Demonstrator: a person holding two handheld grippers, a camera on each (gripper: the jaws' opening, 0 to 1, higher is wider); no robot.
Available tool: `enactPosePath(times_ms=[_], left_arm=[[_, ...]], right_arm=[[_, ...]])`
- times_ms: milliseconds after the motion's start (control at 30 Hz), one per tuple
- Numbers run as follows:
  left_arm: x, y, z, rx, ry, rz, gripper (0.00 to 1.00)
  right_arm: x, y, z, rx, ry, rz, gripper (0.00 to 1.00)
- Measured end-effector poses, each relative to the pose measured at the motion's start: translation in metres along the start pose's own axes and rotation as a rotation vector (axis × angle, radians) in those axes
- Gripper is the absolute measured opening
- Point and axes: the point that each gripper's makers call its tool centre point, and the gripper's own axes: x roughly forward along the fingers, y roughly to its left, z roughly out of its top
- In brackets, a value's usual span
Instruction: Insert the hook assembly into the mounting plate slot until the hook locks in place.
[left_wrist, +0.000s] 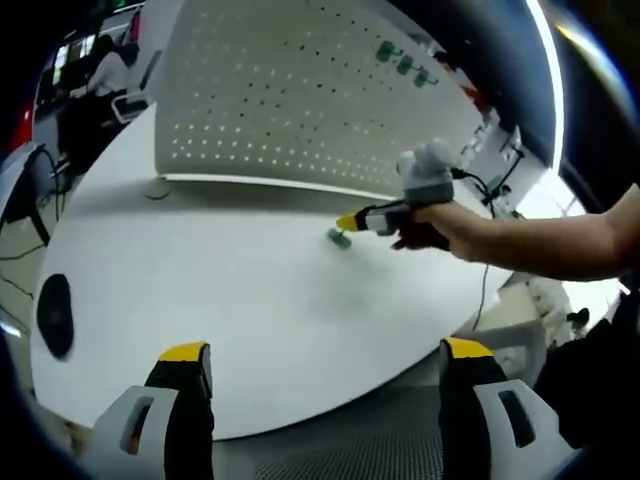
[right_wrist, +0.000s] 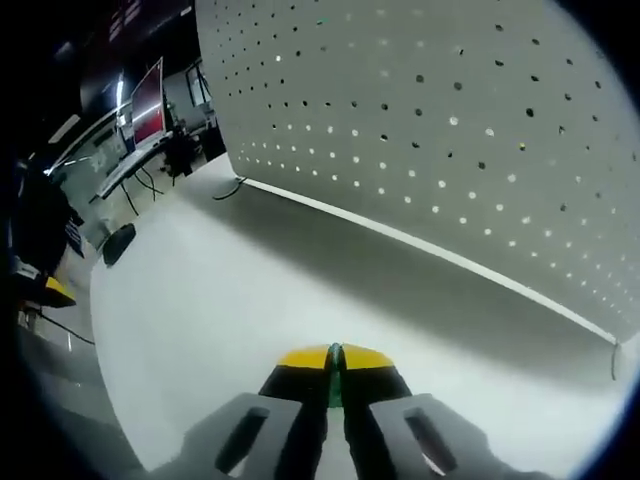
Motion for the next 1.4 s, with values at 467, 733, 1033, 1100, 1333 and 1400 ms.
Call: enactPosePath(times_ms=[467, 733, 1033, 1100, 1333, 1400], left_arm=[[-0.005, -0.001, 0.023, 0.023, -0.054, -0.003, 0.96], [-0.006, -0.005, 0.036, 0.061, -0.080, -0.005, 0.96], [-0.005, -0.019, 0.047, 0.114, -0.081, -0.037, 0.95], [-0.004, -0.021, 0.050, 0.120, -0.083, -0.044, 0.95], [-0.001, -0.027, 0.064, 0.124, -0.102, -0.058, 0.91], [0.000, -0.029, 0.066, 0.124, -0.104, -0.060, 0.90]], right_arm=[[-0.031, 0.007, 0.038, 0.016, -0.139, 0.008, 0.00], [-0.068, 0.005, 0.064, 0.071, -0.252, -0.009, 0.00], [-0.119, 0.033, 0.094, -0.029, -0.379, 0.018, 0.00], [-0.128, 0.041, 0.099, -0.010, -0.408, 0.045, 0.00], [-0.158, 0.082, 0.096, 0.008, -0.470, 0.155, 0.00], [-0.165, 0.095, 0.094, 0.026, -0.484, 0.184, 0.00]])
